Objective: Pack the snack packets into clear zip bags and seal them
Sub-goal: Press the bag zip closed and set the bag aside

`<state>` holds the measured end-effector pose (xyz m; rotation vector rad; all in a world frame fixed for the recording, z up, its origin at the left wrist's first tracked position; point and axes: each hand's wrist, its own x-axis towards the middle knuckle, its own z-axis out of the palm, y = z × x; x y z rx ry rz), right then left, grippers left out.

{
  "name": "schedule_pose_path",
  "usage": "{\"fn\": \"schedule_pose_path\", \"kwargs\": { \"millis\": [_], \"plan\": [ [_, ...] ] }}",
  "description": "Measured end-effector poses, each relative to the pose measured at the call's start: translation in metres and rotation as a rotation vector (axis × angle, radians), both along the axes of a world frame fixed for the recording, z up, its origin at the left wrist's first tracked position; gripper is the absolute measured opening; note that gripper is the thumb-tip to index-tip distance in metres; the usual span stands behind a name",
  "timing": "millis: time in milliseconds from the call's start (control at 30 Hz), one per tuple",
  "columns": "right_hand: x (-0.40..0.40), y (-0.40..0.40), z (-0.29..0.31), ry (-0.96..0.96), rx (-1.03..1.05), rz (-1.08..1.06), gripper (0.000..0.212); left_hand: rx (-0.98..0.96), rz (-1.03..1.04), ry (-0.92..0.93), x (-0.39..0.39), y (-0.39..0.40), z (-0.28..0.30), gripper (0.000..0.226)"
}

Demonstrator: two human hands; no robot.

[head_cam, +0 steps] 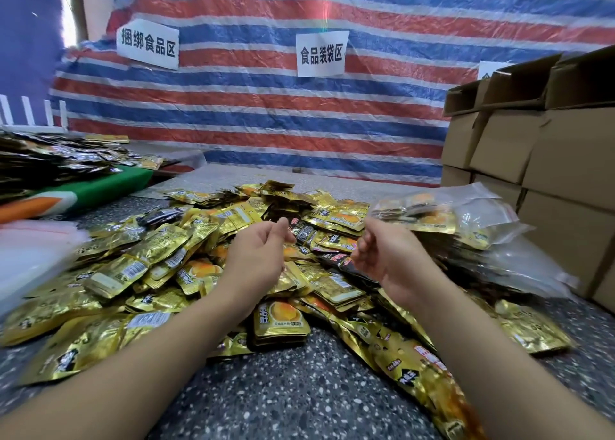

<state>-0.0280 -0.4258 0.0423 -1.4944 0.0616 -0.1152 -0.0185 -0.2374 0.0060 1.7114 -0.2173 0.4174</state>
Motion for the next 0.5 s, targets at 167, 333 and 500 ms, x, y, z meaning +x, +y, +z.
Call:
{"fn": "schedule_pose_path", "kwargs": {
  "millis": [167,333,500],
  "plan": [
    [-0.012,0.009,-0.028,-0.082,-0.211,0.018,0.047,0.149,0.021,-0.151,-0.011,-0.003,0.001,0.067],
    [-0.014,0.012,-0.027,-0.160,-0.319,0.048,0.062,0.463,0.171,-0.262,0.002,0.019,0.022,0.034],
    [-0.010,0.015,-0.034,-0.221,-0.455,0.069,0.062,0.691,0.507,-0.215,0.024,0.097,0.038,0.018]
  ]
}}
